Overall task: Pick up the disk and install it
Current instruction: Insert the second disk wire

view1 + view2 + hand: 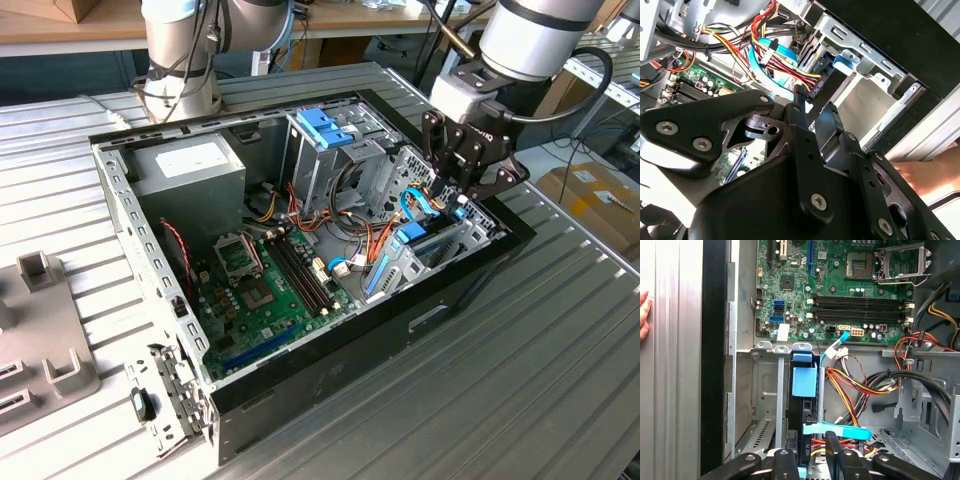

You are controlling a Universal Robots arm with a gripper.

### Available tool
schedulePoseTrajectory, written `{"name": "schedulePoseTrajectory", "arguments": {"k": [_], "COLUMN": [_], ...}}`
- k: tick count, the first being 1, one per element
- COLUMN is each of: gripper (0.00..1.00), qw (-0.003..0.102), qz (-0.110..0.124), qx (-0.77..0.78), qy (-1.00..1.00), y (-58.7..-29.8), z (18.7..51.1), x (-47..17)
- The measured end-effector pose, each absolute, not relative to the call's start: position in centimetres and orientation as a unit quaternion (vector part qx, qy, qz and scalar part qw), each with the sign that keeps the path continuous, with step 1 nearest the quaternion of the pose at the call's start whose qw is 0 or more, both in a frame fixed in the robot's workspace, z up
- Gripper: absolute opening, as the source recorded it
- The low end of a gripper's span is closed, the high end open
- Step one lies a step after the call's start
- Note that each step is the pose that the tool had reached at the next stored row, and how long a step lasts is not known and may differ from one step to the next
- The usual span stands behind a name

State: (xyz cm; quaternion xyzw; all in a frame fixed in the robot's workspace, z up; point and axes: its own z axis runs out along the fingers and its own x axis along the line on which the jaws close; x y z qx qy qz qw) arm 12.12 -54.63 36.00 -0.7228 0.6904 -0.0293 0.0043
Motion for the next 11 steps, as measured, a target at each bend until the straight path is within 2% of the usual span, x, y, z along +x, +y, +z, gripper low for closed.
{"name": "schedulePoseTrajectory", "arguments": {"k": [11], "gripper": [0.36], "qw": [0.004], "qz": [-0.029], "qx": [-0.714], "qy": [0.699], "y": [-54.63], "z": [35.96], "x": [12.14]}}
